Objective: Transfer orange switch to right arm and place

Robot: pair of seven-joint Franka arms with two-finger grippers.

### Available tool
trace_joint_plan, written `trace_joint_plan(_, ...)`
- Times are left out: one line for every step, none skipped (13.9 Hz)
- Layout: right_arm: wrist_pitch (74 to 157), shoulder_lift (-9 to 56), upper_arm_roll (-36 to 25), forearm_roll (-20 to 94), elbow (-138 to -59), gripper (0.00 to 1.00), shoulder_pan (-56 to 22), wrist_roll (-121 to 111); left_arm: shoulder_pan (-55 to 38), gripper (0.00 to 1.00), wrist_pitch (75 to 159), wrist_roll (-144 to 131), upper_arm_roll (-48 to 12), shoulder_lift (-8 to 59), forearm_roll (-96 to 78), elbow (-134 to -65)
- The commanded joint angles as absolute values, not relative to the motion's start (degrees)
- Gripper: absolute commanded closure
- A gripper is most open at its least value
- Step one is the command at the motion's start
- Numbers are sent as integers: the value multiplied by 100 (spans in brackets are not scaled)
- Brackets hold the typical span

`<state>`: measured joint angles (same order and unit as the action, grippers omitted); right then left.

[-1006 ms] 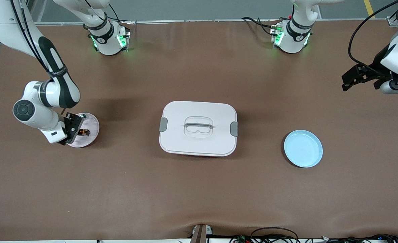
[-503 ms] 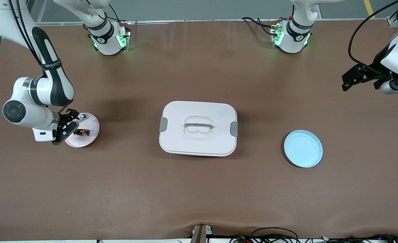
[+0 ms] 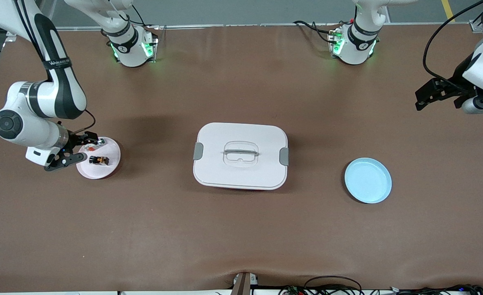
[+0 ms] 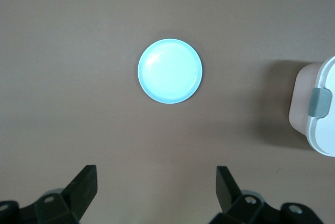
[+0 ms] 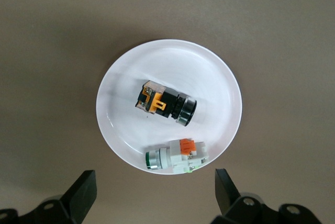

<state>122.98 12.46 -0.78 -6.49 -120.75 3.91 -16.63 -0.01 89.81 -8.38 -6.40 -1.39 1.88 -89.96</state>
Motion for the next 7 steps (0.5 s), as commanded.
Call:
trace_joint_plan(12349, 818, -88, -318, -12384, 0, 247, -855, 9, 0, 8974, -686, -598, -264, 79, -9035)
trace_joint_plan(12349, 739, -88, -308, -12392, 0, 220, -722, 17, 0, 8974, -686, -598, -264, 79, -9035)
trace_joint_plan(12296, 634, -88, -308, -12401, 0, 211, -712, 9, 0, 8974, -686, -598, -264, 79, -9035)
trace_joint_plan(12287, 502, -88, -308, -12462, 0, 211, -712, 17, 0, 8974, -686, -598, -272, 79, -9035)
trace_joint_plan(12270, 344, -88, -308, -12532, 0, 211, -703, 18, 0, 8974, -686, -598, -264, 88, -9035)
trace_joint_plan(12174, 195, -88, -308, -12568, 0, 211, -703, 18, 0, 8974, -686, -598, -264, 79, -9035)
trace_joint_plan(12016, 72, -88, -308, -12577, 0, 202, -712, 18, 0, 8965, -686, -598, -264, 79, -9035)
